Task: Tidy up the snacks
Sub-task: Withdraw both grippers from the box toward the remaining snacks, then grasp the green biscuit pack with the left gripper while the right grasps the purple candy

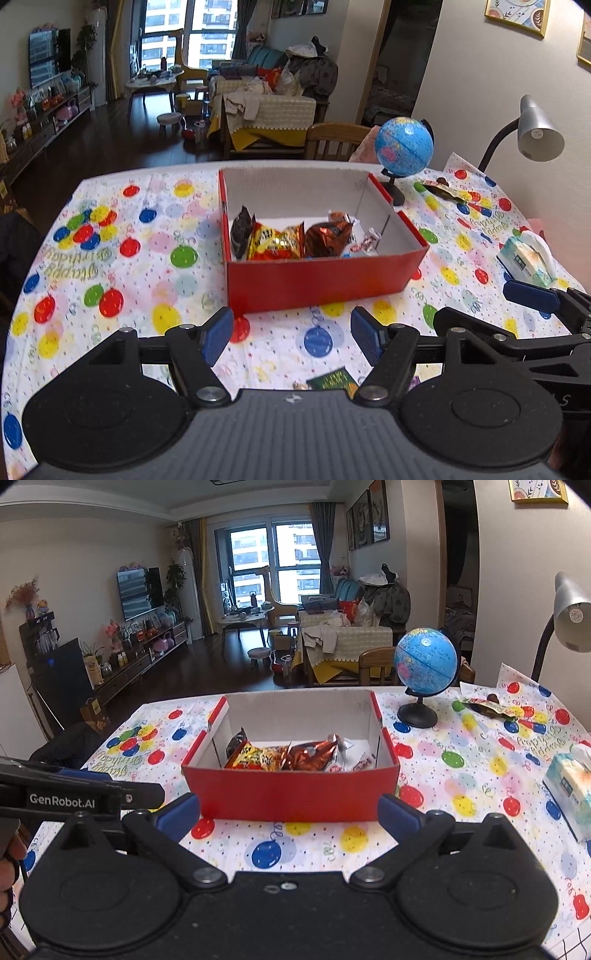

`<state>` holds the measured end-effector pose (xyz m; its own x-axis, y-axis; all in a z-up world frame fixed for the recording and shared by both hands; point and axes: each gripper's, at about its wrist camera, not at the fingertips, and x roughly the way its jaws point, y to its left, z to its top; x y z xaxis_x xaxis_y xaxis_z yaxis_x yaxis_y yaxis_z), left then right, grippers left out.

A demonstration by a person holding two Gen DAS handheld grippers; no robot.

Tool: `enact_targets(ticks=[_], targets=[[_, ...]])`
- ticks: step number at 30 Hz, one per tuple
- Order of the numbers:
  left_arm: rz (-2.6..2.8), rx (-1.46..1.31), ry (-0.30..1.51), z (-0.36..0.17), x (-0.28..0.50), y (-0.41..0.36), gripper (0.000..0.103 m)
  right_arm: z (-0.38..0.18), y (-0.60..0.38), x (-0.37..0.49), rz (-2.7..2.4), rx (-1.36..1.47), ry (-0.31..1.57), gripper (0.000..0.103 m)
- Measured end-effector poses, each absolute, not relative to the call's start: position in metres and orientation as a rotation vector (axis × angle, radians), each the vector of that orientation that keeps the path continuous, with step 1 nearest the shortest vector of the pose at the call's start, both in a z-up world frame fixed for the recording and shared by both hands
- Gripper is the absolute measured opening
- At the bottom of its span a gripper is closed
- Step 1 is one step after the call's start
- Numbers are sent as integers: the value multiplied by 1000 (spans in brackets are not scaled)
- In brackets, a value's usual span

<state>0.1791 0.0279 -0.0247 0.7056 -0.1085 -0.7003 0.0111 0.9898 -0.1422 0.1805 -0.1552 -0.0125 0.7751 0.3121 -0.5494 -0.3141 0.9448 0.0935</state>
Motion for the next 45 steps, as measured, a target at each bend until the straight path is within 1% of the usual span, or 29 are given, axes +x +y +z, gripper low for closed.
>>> enact_targets(ticks=[8, 16, 22, 25, 30, 36, 40, 45], targets=[[-36, -147, 845, -50, 174, 24, 70, -33, -161, 175, 325, -6, 643, 103], [-2, -124, 927, -84, 180, 11, 70, -72, -175, 171, 312, -38, 701, 102], [11, -113, 998, -110, 188, 0, 70, -101, -182, 170, 325, -72, 753, 99], [13, -101, 1028, -119, 194, -7, 70, -113, -182, 172, 338, -94, 783, 94], [7, -78, 1074, -132, 204, -23, 70, -131, -181, 176, 366, -113, 838, 83], [2, -85, 1125, -144, 221, -31, 69, -139, -189, 186, 380, -132, 859, 73], [19, -119, 1168, -152, 232, -32, 69, -142, -202, 196, 365, -151, 867, 72], [22, -109, 1193, -158, 241, -40, 69, -152, -204, 204, 391, -208, 892, 65]])
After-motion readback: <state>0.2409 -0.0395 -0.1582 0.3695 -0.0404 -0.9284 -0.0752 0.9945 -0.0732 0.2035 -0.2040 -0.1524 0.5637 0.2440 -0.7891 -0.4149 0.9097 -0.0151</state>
